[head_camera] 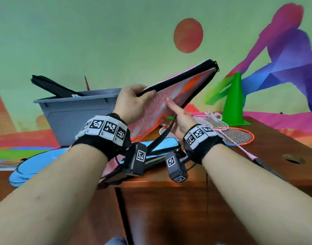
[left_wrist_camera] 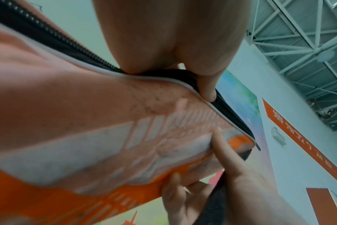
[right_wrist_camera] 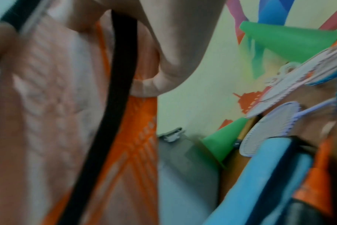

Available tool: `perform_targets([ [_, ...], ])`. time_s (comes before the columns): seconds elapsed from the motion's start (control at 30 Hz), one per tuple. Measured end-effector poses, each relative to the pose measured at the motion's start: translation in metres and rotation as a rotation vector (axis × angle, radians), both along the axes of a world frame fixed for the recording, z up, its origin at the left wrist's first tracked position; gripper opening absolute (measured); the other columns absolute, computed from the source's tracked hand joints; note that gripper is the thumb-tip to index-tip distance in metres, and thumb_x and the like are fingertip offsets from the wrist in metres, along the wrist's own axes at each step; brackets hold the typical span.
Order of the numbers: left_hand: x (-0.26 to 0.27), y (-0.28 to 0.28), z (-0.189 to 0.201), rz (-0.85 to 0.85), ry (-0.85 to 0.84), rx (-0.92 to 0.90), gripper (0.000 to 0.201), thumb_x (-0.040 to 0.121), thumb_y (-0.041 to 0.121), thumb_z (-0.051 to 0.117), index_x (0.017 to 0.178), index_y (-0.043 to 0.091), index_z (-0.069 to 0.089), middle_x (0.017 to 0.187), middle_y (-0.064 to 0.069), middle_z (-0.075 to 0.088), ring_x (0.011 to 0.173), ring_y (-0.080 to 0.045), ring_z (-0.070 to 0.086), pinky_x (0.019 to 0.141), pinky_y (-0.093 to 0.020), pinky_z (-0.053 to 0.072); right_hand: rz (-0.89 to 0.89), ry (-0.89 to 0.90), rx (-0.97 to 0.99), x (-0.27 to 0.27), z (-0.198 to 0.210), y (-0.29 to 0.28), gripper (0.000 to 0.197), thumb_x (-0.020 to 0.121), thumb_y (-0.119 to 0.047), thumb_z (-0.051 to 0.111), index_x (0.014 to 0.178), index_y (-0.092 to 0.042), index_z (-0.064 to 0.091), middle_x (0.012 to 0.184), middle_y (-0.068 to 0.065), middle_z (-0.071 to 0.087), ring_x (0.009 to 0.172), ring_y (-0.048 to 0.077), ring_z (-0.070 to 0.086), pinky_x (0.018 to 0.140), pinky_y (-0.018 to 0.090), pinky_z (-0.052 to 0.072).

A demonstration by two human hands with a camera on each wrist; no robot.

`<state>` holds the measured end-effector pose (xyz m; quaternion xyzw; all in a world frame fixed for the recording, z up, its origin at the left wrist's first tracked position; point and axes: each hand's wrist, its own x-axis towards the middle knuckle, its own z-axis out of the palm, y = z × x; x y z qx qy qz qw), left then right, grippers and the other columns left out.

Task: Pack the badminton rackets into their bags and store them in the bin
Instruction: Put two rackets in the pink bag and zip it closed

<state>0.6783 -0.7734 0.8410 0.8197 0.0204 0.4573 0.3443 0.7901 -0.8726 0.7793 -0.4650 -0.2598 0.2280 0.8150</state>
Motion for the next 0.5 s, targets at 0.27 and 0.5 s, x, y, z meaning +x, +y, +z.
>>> perform_targets([
  [0.27, -0.044, 0.021, 0.004, 0.177, 0.256, 0.097, 0.045, 0.081, 0.031, 0.071, 0.121, 0.016, 0.055, 0.098, 0.004, 0.063, 0.086, -0.014, 0.061, 0.078, -0.026, 0.047, -0.476, -0.167, -0.029, -0.03, 0.069, 0.003, 0.07, 0.061, -0.048, 0.081, 0.11, -0.007, 0.052, 0.103, 0.007, 0.066, 0.089, 0.022, 0.064, 0.084, 0.033, 0.053],
  [0.5, -0.019, 0.049, -0.037, 0.025, 0.307, -0.128, 0.014, 0.091, 0.019, 0.055, 0.094, 0.008, 0.064, 0.085, -0.005, 0.066, 0.072, -0.016, 0.06, 0.068, -0.028, 0.052, -0.517, -0.383, -0.037, -0.036, 0.092, 0.009, 0.044, 0.075, -0.026, 0.078, 0.105, -0.007, 0.051, 0.094, 0.005, 0.061, 0.066, 0.021, 0.066, 0.054, 0.04, 0.059],
])
